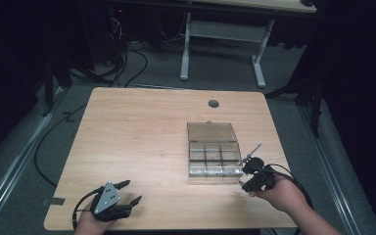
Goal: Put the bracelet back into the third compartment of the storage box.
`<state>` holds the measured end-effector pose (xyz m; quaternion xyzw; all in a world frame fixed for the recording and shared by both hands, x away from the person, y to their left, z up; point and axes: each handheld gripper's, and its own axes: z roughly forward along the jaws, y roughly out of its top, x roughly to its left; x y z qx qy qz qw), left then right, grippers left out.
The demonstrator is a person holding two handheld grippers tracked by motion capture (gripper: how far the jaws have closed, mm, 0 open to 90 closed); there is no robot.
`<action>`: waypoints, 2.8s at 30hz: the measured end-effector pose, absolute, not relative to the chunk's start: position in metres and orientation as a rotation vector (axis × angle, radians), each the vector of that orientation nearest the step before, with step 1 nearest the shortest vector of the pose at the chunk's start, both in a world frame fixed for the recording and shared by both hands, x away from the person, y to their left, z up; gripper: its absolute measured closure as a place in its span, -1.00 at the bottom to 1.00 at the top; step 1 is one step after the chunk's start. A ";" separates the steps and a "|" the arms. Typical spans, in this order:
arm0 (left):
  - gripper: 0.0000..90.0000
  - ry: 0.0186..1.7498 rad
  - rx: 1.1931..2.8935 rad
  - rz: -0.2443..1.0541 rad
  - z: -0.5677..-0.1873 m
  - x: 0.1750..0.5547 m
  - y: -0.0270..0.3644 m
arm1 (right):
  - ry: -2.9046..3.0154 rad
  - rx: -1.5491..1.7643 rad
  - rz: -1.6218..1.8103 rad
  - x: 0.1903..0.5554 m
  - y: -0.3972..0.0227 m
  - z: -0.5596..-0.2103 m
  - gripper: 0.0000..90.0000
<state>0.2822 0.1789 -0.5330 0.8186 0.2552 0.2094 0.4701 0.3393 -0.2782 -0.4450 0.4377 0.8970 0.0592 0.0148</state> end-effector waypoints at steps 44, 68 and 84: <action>-0.25 0.624 2.005 0.511 -0.533 0.282 0.179 | 2.782 1.380 0.204 0.355 -0.276 -0.408 0.66; -0.25 0.623 2.000 0.510 -0.533 0.282 0.179 | 2.765 1.355 0.208 0.394 -0.257 -0.400 0.66; -0.25 0.621 1.999 0.506 -0.533 0.282 0.180 | 2.754 1.367 0.188 0.430 -0.251 -0.411 0.66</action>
